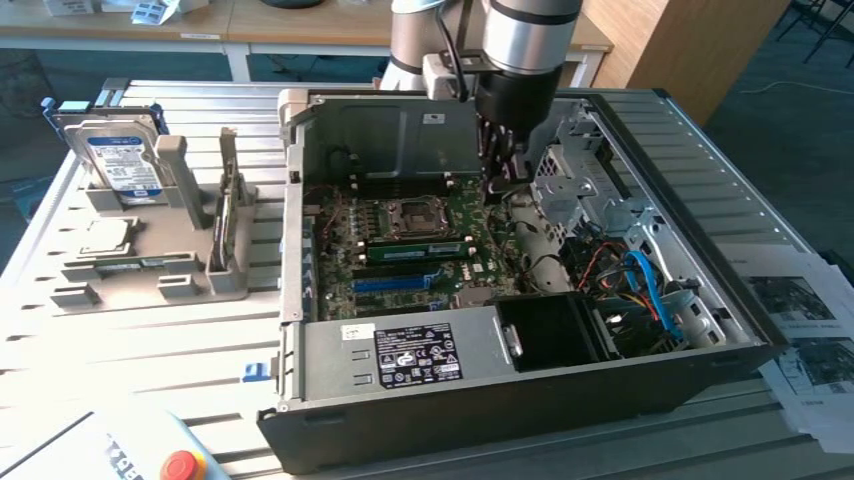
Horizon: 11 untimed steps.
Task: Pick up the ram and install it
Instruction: 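Press down the ram until it locks into place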
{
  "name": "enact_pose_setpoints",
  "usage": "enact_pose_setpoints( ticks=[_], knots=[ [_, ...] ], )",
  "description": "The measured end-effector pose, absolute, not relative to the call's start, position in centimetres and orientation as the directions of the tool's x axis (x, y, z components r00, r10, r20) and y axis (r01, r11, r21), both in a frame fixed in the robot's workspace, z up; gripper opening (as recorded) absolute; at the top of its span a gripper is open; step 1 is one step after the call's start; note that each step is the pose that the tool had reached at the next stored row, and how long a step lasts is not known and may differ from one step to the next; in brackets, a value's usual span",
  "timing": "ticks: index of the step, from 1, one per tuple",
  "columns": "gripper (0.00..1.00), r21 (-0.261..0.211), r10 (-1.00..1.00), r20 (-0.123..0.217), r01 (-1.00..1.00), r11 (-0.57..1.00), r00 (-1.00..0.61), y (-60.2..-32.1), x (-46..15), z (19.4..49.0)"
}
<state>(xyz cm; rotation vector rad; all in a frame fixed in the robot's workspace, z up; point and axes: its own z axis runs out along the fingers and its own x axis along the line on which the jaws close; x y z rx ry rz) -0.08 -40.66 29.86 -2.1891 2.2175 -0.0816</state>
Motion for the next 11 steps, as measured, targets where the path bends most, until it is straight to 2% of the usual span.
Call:
enact_pose_setpoints(
  ticks=[11],
  knots=[
    [0.10, -0.058, -1.000, 0.019, -0.998, 0.012, -0.013, -40.67, -0.08, 29.23]
  ],
)
